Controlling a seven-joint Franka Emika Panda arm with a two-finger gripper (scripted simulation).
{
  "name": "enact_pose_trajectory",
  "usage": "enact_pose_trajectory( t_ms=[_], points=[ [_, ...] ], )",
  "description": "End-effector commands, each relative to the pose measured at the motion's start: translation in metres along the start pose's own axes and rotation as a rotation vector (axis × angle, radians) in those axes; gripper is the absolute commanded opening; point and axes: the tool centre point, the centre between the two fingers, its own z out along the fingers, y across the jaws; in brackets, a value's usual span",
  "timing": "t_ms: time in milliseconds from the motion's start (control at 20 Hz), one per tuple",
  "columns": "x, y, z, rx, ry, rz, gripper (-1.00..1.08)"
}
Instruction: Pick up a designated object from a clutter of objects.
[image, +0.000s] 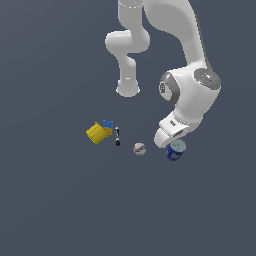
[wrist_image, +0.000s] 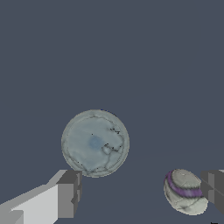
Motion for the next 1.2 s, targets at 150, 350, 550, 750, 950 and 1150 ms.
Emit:
enact_pose_trajectory(
  t_ms=[150, 350, 550, 750, 950, 1150],
  points=[
    [0.011, -0.030, 0.019, 0.009, 0.016, -0.073, 1.00],
    [0.013, -0.037, 0.023, 0.012, 0.019, -0.087, 1.00],
    [0.012, -0.035, 0.025, 0.011, 0.017, -0.083, 1.00],
    [0.012, -0.036, 0.039, 0.012, 0.018, -0.085, 1.00],
    [0.012, -0.037, 0.059, 0.012, 0.019, -0.086, 1.00],
    [0.013, -0.038, 0.071, 0.012, 0.019, -0.088, 1.00]
  ],
)
